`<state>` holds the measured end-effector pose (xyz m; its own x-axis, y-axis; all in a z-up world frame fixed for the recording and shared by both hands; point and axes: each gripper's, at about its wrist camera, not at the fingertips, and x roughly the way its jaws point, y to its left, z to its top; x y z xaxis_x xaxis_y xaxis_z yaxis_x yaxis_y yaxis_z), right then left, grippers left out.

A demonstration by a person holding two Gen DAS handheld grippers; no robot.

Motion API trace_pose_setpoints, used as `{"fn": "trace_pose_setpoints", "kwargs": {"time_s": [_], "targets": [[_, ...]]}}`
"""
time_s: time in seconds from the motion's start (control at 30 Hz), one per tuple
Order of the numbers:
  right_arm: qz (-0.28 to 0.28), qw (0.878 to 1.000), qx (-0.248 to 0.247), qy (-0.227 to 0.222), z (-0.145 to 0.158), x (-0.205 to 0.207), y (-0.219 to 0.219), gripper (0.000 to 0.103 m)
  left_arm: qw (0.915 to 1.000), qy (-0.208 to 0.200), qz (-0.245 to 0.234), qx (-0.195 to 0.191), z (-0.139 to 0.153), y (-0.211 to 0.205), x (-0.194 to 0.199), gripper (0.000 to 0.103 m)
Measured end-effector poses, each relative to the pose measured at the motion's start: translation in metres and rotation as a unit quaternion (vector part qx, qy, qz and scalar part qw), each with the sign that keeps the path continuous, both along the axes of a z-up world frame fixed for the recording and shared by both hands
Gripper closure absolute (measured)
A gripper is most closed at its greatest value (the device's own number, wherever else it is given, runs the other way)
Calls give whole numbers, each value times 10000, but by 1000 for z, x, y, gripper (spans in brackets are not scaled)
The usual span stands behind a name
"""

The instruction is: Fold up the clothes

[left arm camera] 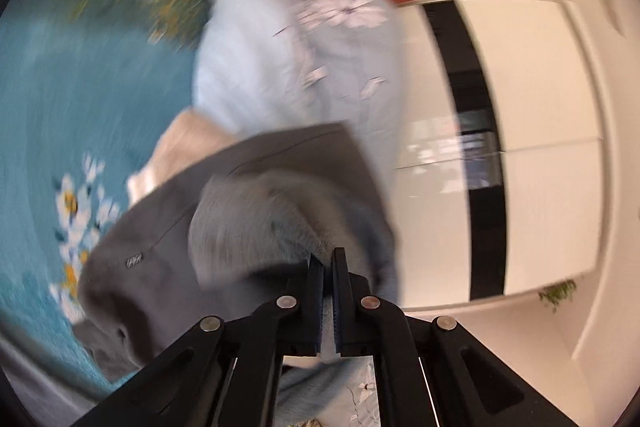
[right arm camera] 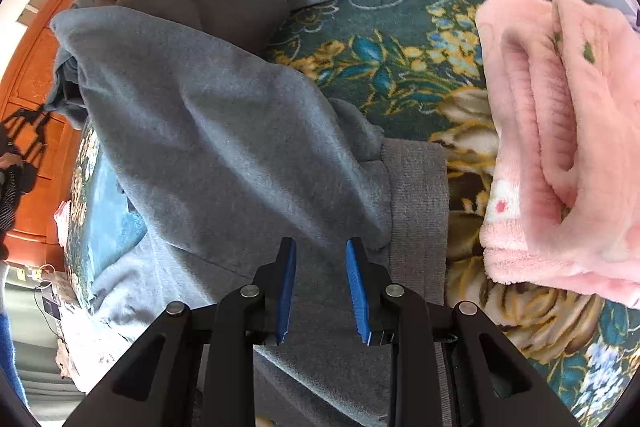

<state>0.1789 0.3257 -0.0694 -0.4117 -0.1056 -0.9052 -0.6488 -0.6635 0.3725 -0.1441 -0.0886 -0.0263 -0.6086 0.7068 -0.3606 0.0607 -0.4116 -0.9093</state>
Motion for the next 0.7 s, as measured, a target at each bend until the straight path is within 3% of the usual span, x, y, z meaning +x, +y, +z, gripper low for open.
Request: {"fn": "trace_pose_setpoints", "kwargs": {"time_s": [0.07, 0.17, 0.23, 0.3, 0.37, 0.47, 0.53, 0.67, 0.7], "targets": [[-56, 10000, 23, 57, 3, 4, 2, 77, 9978, 640, 9, -141, 40, -22, 17, 100], [-161, 9998, 18, 150, 6, 10, 6, 77, 9854, 1468, 314, -799, 83, -72, 63, 100], [-171, 9997, -9, 187, 6, 13, 6, 77, 9759, 1534, 666, -1405, 83, -112, 95, 100], [-158, 9997, -35, 199, 5, 16, 5, 77, 9746, 1022, 841, -1805, 57, -144, 113, 100], [-113, 9997, -88, 181, 0, 17, 2, 77, 9717, 118, 989, -2143, 13, -179, 129, 100], [-23, 9998, -138, 147, -6, 15, -2, 77, 9539, -846, 1188, -2622, -47, -213, 152, 99], [-3, 9998, -116, 168, -6, 15, -4, 77, 9478, -1300, 1221, -2642, -81, -226, 166, 99], [-101, 9997, 121, 211, 0, 14, 4, 76, 9451, -1522, 1294, -2587, -107, -241, 183, 99], [-111, 9995, 194, 204, 0, 12, 8, 70, 9455, -1520, 1291, -2575, -109, -240, 183, 99]]}}
